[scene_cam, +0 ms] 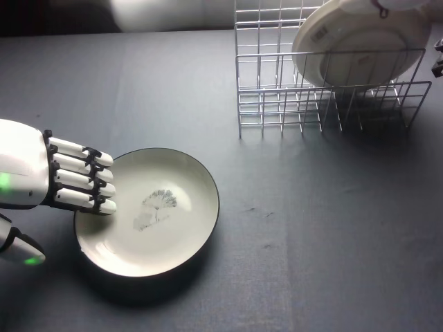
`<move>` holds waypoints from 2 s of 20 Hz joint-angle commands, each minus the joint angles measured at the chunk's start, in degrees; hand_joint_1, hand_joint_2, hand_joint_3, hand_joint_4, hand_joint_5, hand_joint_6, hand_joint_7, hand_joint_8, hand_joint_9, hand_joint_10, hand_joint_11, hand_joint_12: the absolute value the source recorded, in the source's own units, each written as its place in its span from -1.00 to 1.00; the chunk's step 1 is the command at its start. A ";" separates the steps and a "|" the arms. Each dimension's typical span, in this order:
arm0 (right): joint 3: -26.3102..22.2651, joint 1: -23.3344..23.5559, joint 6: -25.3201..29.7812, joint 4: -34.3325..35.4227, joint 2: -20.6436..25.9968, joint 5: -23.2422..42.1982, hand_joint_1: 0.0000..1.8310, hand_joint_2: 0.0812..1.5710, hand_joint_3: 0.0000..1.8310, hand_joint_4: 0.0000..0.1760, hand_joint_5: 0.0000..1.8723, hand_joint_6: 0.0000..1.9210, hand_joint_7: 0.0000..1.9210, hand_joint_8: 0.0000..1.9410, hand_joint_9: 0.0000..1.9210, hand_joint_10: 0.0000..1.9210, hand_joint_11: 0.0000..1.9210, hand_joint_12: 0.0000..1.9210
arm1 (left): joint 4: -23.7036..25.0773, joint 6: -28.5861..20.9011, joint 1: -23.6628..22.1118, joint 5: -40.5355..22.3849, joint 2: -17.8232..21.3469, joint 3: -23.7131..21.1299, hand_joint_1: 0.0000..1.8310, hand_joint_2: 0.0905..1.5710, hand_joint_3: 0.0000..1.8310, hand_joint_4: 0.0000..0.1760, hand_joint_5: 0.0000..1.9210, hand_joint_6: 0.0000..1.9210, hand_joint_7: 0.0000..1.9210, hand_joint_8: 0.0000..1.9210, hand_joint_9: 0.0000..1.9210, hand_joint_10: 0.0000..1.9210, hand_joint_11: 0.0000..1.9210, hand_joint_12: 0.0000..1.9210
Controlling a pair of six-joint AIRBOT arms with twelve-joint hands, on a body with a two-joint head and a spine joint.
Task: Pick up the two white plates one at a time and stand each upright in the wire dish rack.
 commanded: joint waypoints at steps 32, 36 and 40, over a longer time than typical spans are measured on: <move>-10.43 -9.63 -0.19 -41.07 0.70 18.64 0.81 0.39 -1.00 -1.00 -0.92 -1.00 -0.99 -1.00 -1.00 -1.00 -1.00 -0.68 | -4.77 -1.90 2.33 -3.96 0.25 -1.11 -0.96 0.66 -1.00 -1.00 -0.86 -1.00 -0.86 -0.99 -0.88 -0.99 -1.00 -0.70; -10.42 -9.50 -0.21 -41.07 0.84 19.82 0.85 0.41 -1.00 -1.00 -0.90 -0.99 -0.97 -1.00 -0.99 -1.00 -1.00 -0.54 | -4.90 -1.95 -1.34 -3.54 0.73 -0.71 -0.92 0.65 -1.00 -1.00 -0.87 -1.00 -0.88 -1.00 -0.90 -1.00 -1.00 -0.72; -10.54 -9.42 -0.06 -41.07 0.87 20.10 0.84 0.44 -1.00 -1.00 -0.93 -1.00 -1.00 -1.00 -1.00 -1.00 -1.00 -0.77 | -6.11 -1.03 -2.22 -1.53 0.46 0.49 -0.91 0.64 -1.00 -1.00 -0.84 -0.99 -0.85 -0.99 -0.87 -0.99 -1.00 -0.65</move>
